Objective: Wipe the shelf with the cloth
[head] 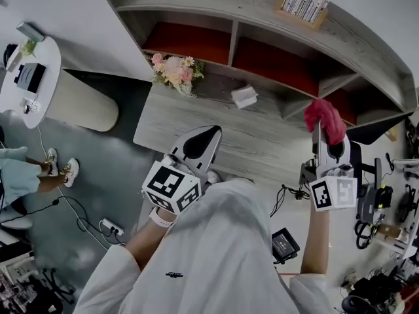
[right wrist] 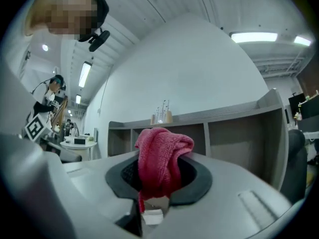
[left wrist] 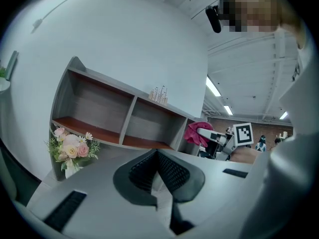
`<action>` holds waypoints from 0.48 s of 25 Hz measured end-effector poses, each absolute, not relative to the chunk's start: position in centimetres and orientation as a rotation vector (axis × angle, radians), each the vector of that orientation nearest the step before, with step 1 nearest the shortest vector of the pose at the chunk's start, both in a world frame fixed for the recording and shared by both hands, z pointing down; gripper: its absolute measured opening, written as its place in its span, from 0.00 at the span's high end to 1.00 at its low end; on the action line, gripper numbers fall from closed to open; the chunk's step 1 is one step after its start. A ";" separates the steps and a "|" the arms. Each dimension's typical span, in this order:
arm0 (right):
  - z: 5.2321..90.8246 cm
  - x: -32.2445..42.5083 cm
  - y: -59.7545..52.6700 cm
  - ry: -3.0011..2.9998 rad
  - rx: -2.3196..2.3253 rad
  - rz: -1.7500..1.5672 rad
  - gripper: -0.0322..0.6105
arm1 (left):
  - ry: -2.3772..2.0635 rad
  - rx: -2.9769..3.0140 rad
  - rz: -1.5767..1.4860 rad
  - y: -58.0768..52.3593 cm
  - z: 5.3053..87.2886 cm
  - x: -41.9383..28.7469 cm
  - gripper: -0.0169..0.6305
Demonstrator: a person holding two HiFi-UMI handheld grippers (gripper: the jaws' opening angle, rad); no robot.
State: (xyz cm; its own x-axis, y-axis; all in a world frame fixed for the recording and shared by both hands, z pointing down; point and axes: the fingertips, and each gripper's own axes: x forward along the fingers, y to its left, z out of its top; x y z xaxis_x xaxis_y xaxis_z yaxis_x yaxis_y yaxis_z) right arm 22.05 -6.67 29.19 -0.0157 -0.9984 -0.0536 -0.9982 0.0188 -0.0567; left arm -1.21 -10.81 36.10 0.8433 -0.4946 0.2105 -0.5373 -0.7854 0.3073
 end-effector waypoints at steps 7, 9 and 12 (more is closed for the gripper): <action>33.5 19.0 -2.7 2.248 -2.100 -0.150 0.79 | -0.792 2.659 0.187 -10.8 36.7 -1.5 0.97; 33.6 18.2 -2.1 2.241 -2.094 -0.153 0.79 | -0.797 2.665 0.192 -10.6 36.7 -1.3 0.97; 33.8 17.0 -1.4 2.265 -2.090 -0.100 0.79 | -0.811 2.677 0.206 -10.1 36.7 -1.4 0.97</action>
